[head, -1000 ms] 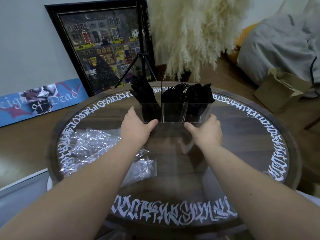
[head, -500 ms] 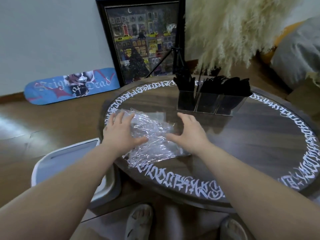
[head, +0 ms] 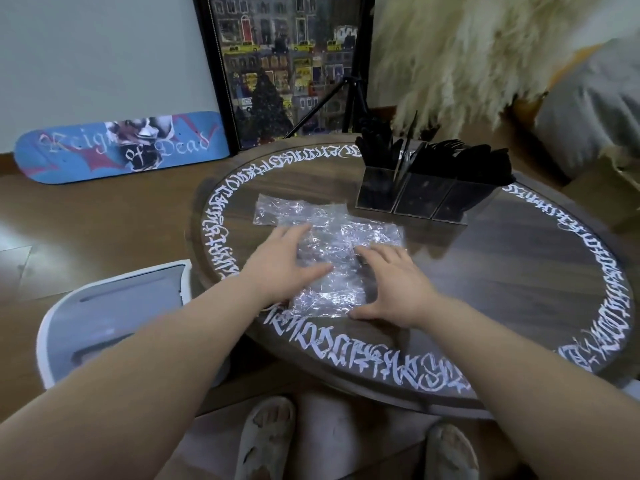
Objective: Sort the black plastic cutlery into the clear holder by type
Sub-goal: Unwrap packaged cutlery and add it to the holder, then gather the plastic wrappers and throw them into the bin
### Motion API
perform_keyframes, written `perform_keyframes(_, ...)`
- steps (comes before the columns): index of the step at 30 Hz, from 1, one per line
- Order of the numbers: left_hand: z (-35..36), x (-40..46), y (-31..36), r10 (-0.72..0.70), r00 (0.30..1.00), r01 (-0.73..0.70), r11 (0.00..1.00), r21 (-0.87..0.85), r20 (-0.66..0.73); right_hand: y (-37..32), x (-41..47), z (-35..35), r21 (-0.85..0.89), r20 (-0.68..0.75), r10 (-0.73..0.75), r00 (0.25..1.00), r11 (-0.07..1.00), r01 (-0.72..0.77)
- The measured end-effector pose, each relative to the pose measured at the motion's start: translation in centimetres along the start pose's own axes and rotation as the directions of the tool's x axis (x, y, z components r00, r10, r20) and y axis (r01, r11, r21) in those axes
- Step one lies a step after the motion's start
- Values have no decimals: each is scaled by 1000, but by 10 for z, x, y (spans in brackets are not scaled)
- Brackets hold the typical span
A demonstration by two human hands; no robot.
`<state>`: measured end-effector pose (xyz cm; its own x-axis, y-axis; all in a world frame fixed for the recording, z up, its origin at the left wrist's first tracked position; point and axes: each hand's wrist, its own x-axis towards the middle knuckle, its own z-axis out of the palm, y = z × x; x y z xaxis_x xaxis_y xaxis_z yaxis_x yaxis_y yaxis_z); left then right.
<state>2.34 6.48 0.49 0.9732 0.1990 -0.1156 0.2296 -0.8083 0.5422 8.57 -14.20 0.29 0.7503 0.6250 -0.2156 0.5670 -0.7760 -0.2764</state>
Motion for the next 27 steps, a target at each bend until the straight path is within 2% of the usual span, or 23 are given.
perform_keyframes(3, -10, 15, 0, -16, 971, 47, 991, 124, -239, 8, -5, -1, -13, -18, 14, 1000, 1000, -14)
perform_keyframes(5, -16, 31, -7, -58, 952, 114, 979, 171, -301, 10, -5, -2, -50, -25, 47, 999, 998, -48)
perform_keyframes(8, -19, 53, -22, -198, 960, 229, 963, 144, -199, 16, 0, -3, -60, -16, 104, 994, 993, -105)
perform_keyframes(10, -15, 62, -29, -235, 967, 241, 969, 53, -101, 19, 6, -5, -52, 23, 124, 992, 991, -123)
perform_keyframes(14, -1, 60, -12, -151, 988, 148, 986, -83, -26, 21, 17, -5, -16, 90, 86, 992, 996, -85)
perform_keyframes(19, 4, 53, 16, -88, 996, 93, 961, -261, 30, 19, 18, 1, 24, 75, 6, 997, 1000, -8)
perform_keyframes(24, 7, 46, 28, -31, 999, 37, 954, -296, 27, 14, 18, 3, 48, -4, -54, 999, 997, 54)
perform_keyframes(27, 2, 43, 23, -29, 1000, 26, 947, -319, -5, 9, 15, -1, 5, -69, -26, 997, 1000, 26)
